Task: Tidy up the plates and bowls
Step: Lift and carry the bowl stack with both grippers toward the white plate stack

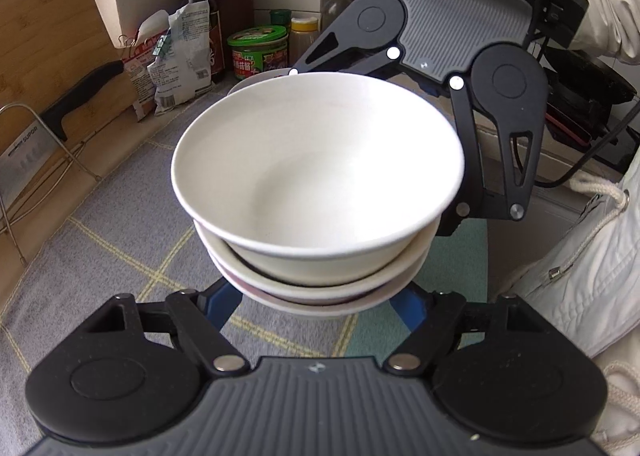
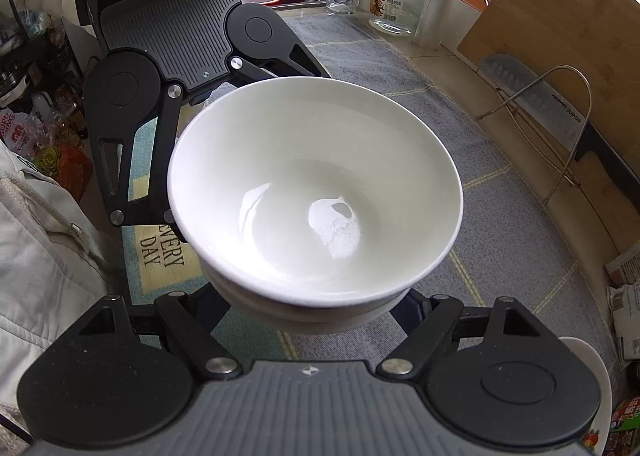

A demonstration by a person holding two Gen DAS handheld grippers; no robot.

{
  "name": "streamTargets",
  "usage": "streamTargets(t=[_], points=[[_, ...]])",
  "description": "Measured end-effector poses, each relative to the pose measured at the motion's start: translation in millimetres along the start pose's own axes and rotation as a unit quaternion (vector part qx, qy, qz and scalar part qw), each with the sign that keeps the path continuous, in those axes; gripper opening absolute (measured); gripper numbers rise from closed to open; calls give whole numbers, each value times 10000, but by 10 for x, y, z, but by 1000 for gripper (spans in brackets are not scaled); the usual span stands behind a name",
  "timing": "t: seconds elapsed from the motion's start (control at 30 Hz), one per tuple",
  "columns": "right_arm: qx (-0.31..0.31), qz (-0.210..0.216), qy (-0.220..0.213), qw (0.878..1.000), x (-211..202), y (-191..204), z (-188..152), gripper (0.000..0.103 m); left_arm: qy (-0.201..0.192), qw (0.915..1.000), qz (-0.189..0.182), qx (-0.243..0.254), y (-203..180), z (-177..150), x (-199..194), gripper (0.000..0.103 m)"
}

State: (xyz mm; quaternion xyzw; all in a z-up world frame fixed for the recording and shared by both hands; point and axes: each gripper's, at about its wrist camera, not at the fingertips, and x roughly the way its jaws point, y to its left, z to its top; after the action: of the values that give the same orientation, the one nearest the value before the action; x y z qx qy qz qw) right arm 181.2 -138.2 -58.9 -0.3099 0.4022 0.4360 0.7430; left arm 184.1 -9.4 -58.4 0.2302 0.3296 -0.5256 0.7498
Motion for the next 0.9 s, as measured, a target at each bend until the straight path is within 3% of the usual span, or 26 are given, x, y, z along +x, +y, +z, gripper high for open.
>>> streamTargets(t=[0.57,0.9], points=[[143,-694,43,9975,-666,-859,-818,87,-244,9977,12,635,3,1100,877,79],[356,-904,149,9952,-715,-1276,-1180,87,-172,9968,-83,778,107,1367,1334,79]])
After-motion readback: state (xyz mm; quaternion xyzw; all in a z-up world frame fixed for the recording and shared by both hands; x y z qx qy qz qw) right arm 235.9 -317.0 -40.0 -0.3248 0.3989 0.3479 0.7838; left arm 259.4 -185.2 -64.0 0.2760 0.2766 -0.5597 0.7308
